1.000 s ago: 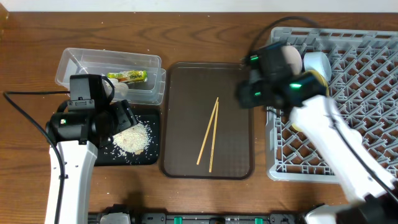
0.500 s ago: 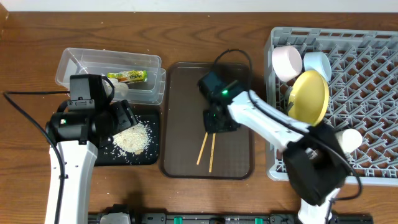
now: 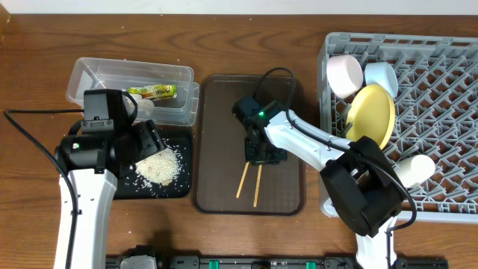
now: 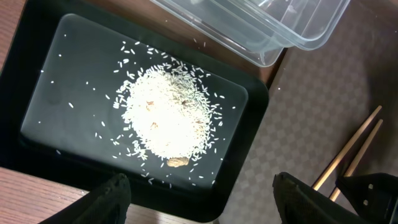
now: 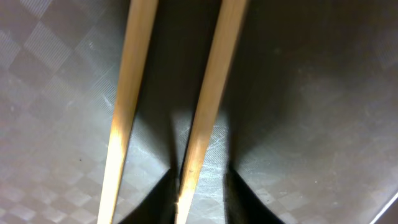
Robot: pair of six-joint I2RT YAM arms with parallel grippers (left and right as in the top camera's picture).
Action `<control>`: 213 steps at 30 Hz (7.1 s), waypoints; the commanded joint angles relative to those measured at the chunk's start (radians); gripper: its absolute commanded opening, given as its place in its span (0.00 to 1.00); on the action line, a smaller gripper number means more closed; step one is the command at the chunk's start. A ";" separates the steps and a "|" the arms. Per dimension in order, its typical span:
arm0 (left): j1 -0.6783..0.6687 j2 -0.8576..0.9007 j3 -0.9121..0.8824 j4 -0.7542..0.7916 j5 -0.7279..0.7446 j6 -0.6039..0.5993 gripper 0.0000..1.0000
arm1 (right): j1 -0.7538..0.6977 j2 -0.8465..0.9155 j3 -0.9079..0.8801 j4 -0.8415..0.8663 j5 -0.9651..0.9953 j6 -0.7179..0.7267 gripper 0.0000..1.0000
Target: Sort waste into correct bins and load items into the dishwasher rack
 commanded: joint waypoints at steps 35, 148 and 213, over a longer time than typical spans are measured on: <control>0.004 -0.001 0.004 -0.003 -0.008 0.002 0.76 | -0.556 -0.467 -0.014 -0.265 0.007 -0.514 0.01; 0.004 -0.001 0.004 -0.007 -0.008 0.002 0.76 | -0.461 -0.467 -0.180 -0.175 0.183 -0.373 0.11; -0.206 -0.662 -0.379 0.111 -0.023 0.106 0.77 | -0.835 -1.510 -0.681 0.034 -0.004 -0.501 0.99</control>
